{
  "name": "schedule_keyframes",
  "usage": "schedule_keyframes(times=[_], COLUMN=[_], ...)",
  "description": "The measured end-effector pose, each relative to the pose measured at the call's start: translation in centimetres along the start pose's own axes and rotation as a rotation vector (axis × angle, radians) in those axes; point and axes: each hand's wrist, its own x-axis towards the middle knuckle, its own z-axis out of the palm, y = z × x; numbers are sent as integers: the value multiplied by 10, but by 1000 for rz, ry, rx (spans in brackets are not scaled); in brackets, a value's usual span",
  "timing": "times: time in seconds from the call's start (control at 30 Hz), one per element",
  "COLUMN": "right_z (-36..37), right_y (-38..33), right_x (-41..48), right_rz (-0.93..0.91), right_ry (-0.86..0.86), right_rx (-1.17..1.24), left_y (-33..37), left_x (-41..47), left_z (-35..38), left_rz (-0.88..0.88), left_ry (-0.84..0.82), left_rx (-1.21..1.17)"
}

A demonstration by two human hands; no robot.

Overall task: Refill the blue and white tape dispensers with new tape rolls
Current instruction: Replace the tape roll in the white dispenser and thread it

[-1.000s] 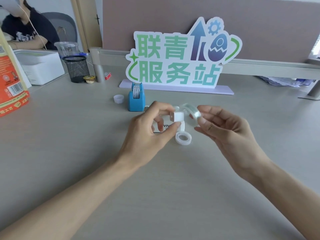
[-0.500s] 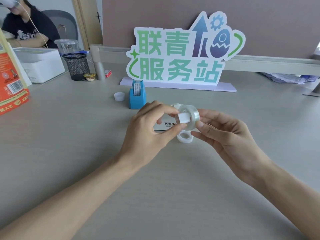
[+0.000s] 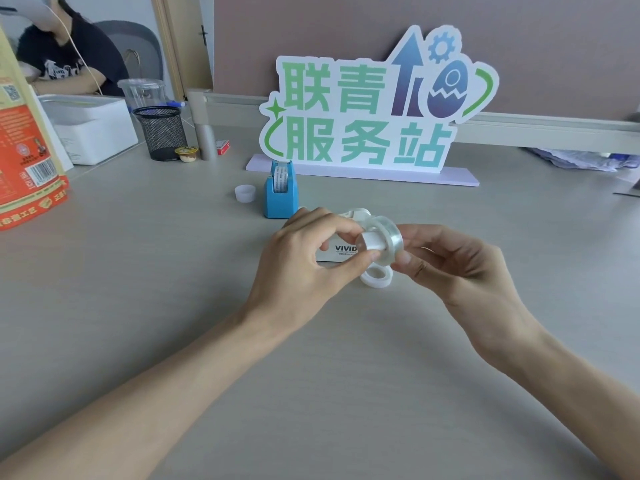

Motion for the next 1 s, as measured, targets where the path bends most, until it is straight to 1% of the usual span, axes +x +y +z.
schedule_keyframes(times=[0.27, 0.6, 0.83, 1.0], right_z=[3, 5, 5, 5], right_y=[3, 0, 0, 0], right_x=[-2, -1, -2, -3], right_rz=[-47, -15, -16, -16], right_ry=[41, 65, 57, 45], right_rx=[-64, -40, -66, -89], left_y=[0, 4, 3, -2], left_x=[-1, -2, -2, -2], left_z=[2, 4, 5, 4], left_rz=[-13, 22, 12, 36], left_ry=[20, 75, 44, 23], left_rx=[28, 74, 65, 68])
